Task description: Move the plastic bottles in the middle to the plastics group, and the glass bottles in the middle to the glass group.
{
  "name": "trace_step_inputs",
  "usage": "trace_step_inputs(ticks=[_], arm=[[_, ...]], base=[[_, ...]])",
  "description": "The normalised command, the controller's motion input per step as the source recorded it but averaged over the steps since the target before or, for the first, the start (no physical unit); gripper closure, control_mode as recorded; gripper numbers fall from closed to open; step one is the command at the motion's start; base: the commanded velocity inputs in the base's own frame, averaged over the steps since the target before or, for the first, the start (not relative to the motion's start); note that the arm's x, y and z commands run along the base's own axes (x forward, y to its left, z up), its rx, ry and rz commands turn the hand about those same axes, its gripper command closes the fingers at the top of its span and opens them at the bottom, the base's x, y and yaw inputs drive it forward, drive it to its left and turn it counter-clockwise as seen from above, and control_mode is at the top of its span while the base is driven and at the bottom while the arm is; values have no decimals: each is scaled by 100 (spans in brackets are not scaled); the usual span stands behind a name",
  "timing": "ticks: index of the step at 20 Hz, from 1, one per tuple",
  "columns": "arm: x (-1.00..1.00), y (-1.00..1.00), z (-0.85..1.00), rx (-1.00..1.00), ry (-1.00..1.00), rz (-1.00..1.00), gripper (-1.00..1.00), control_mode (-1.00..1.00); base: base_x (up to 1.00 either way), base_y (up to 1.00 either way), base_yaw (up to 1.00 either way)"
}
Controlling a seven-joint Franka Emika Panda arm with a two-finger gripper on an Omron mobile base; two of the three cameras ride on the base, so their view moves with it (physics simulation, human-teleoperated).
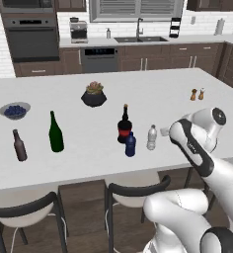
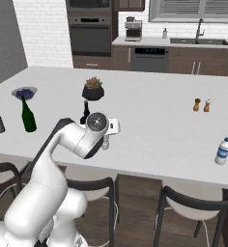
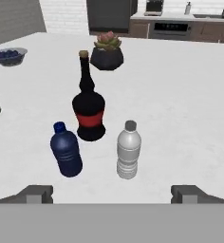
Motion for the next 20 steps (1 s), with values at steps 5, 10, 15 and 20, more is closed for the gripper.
trace_step_inputs(ticks=[5, 10, 15, 20], arm=[[67, 0, -16, 1, -1, 0, -100, -100], [39, -9, -16, 0, 0, 0, -100, -100], [37, -20, -27, 0, 0, 0, -100, -100], [40, -2, -24, 0, 0, 0, -100, -100]], base=[[0, 0, 0], [0, 0, 0], [0, 0, 0], [0, 0, 0]])
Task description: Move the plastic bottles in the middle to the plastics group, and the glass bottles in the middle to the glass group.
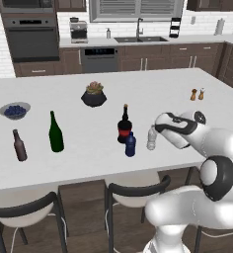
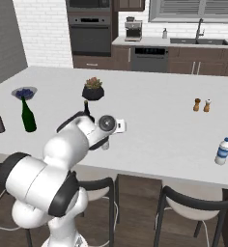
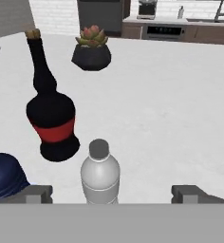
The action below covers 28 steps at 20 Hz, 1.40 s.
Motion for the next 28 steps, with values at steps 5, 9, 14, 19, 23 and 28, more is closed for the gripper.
trace_step_inputs(ticks=[5, 9, 14, 19, 23, 28], arm=[[29, 3, -22, 0, 0, 0, -100, -100], [4, 10, -19, 0, 1, 0, -100, -100], [3, 10, -14, 0, 2, 0, -100, -100], [12, 3, -2, 0, 0, 0, -100, -100], [8, 0, 0, 0, 0, 0, -100, -100], [12, 3, -7, 0, 0, 0, -100, -100]], base=[[0, 0, 0], [0, 0, 0], [0, 0, 0], [0, 0, 0], [0, 0, 0], [0, 0, 0]])
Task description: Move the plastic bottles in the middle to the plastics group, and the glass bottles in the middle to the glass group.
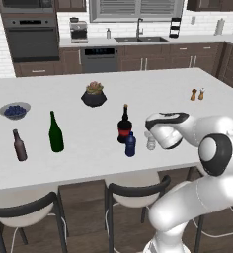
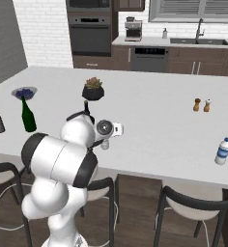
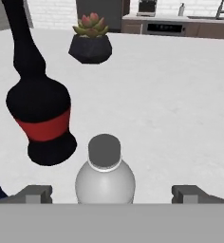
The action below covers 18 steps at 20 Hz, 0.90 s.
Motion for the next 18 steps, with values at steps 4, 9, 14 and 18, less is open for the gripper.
trace_step_inputs(ticks=[4, 9, 14, 18], arm=[[19, 2, -9, 0, 0, 0, -100, -100], [16, 3, -8, 0, 0, 0, -100, -100], [2, 7, -14, 0, 0, 0, -100, -100], [0, 5, -10, 0, 0, 0, -100, -100]], base=[[0, 0, 0], [0, 0, 0], [0, 0, 0], [0, 0, 0]])
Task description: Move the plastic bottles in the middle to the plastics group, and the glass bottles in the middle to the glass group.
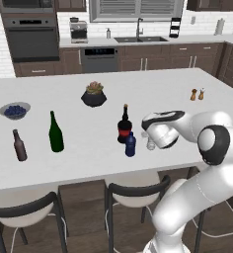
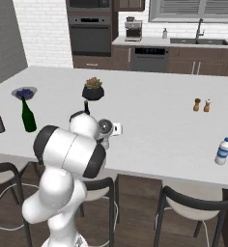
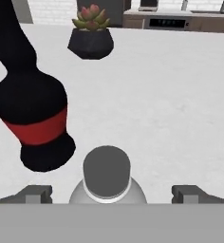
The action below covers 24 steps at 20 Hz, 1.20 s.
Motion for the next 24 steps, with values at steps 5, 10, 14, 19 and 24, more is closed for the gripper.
trace_step_inputs(ticks=[5, 10, 14, 19, 24], arm=[[0, 1, 0, 0, 0, 0, -100, -100], [0, 0, 0, 0, 0, 0, 100, -100], [0, 0, 0, 0, 0, 0, 100, -100], [0, 0, 0, 0, 0, 0, 100, -100], [-4, 0, 0, 0, 0, 0, 100, -100]], base=[[0, 0, 0], [0, 0, 0], [0, 0, 0], [0, 0, 0], [0, 0, 0]])
